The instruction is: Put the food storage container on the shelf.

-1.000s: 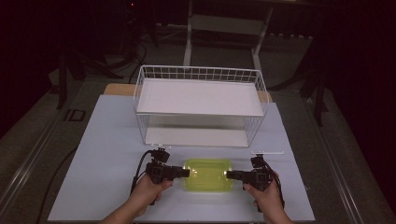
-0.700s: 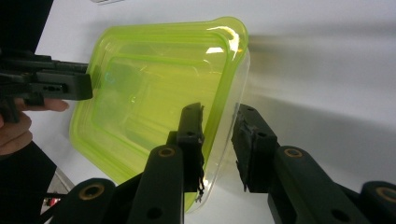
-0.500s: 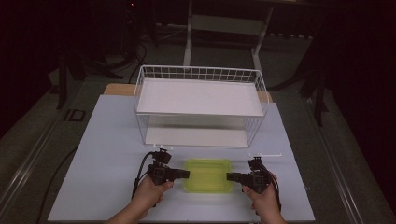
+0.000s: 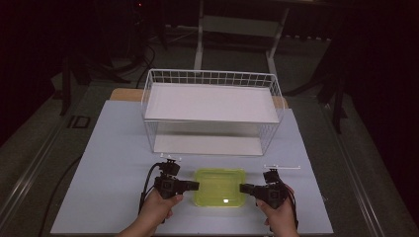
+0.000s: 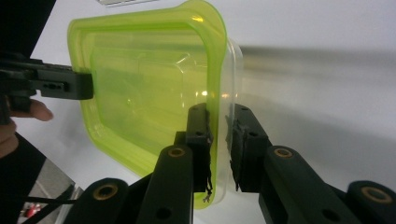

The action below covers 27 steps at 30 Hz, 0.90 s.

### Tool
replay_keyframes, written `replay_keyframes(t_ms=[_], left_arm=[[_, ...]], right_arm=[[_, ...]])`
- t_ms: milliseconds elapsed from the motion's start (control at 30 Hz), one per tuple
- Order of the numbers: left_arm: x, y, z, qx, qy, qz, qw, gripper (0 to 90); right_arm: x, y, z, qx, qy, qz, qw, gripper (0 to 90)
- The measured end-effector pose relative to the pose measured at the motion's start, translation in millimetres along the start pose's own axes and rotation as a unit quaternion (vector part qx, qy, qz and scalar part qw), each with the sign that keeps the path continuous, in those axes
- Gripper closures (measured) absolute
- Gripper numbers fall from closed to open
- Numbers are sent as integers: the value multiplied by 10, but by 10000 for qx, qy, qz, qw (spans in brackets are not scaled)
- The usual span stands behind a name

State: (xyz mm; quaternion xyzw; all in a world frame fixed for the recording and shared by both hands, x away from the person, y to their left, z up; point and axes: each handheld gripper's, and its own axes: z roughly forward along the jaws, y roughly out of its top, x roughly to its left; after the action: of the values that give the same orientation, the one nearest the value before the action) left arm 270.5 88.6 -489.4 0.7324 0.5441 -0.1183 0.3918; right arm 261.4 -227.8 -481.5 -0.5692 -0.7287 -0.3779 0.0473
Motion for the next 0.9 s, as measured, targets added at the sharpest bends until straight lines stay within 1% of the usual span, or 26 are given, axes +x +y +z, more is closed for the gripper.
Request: replay_keyframes(t_ms=[100, 167, 333, 500, 533, 633, 667, 700, 733, 800, 900], left_arm=[[-29, 18, -46, -94, 4, 31, 10000, 803], [-49, 32, -75, -166, 35, 91, 9998, 803], [-47, 98, -153, -314, -16, 136, 9994, 804], [-34, 182, -239, -454, -55, 181, 9988, 806], [-30, 199, -255, -504, -87, 174, 9985, 806], [-5, 248, -302, -692, -196, 304, 9969, 806], [-5, 248, -302, -692, -196, 304, 9969, 806], [11, 268, -313, -766, -214, 321, 9963, 806], [17, 280, -316, -788, -218, 333, 9961, 806], [25, 312, -321, -870, -205, 358, 9954, 806], [60, 360, -328, -989, -247, 365, 9941, 807]], right_arm=[[10, 20, -4, -31, 17, -21, 10000, 789], [22, 40, -11, -69, -6, -49, 10000, 789], [94, 117, -57, -238, -9, -178, 9996, 789], [149, 221, -75, -353, 19, -240, 9991, 790], [160, 241, -78, -381, 9, -259, 9989, 790], [181, 312, -94, -473, 58, -296, 9984, 790], [181, 312, -94, -473, 58, -296, 9984, 790], [196, 345, -104, -522, 62, -344, 9980, 790], [209, 381, -108, -576, 65, -395, 9975, 791], [220, 421, -92, -620, 10, -433, 9971, 791], [201, 496, -55, -642, 18, -406, 9971, 790]])
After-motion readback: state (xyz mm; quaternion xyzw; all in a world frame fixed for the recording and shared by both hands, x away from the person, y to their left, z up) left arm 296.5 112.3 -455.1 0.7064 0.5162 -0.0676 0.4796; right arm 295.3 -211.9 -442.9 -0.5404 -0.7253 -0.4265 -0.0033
